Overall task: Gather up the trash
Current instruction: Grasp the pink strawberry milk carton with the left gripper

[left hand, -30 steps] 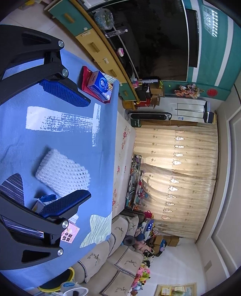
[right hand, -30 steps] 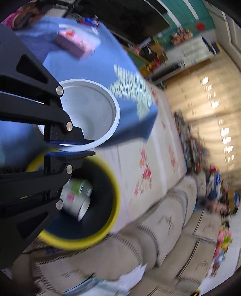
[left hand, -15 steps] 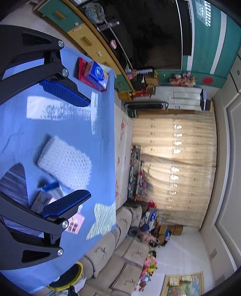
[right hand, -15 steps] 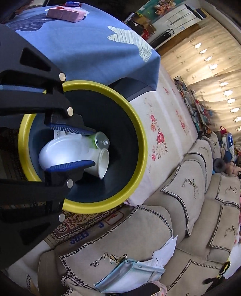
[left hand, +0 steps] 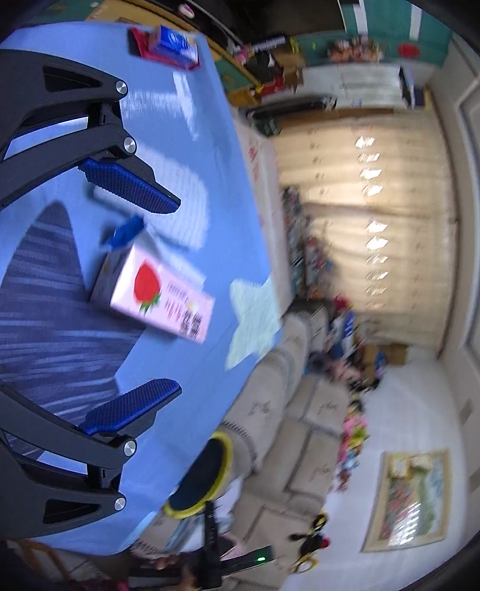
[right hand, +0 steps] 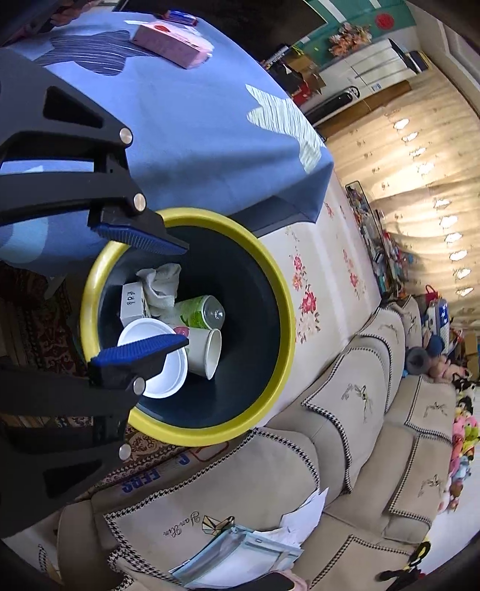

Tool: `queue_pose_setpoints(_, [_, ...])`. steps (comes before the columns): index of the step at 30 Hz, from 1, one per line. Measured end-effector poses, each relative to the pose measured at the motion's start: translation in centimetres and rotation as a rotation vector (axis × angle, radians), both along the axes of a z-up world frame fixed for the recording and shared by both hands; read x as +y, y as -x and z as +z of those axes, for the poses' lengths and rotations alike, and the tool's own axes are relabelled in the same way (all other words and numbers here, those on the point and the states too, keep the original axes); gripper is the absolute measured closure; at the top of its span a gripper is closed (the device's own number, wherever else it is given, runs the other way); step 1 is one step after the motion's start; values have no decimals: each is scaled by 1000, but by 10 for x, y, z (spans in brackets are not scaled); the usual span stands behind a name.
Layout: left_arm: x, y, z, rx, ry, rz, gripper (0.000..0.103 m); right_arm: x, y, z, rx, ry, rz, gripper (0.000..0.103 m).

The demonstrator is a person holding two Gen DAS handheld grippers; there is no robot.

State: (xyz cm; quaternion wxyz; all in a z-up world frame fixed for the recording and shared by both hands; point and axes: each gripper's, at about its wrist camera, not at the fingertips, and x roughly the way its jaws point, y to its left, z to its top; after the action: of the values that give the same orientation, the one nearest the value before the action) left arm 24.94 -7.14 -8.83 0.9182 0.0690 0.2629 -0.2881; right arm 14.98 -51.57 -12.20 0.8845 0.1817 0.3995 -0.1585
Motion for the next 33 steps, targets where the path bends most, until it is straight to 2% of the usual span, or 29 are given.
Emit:
queue_pose_setpoints(5, [-29,-19,-14,69,-129,-60,13,1,6,-5,-4,-16,18,58])
queue_pose_setpoints(8, [-35,-30,-16,82,-156,-55,13,-3,8,-11,1,-33,17,58])
queue_pose_setpoints(17, [-45,-52,-32,186,-176,-84,15,-14,8,-20,8,-63,4,58])
queue_pose_setpoints(22, [-50,-49,-33,215,-156,-111,23,-13,9,-21,8,-72,13,58])
queue_pose_setpoints(26, [-61,-50,-35,218,-193,-95,23,-9,6,-22,6,-78,29,57])
queue_pose_setpoints(31, [-76,-64,-38,237,-189,-67,23,-4,2,-25,10,-83,50,57])
queue_pose_setpoints(33, [-83,-66,-37,230,-202,-67,26,-4,2,-25,11,-84,54,57])
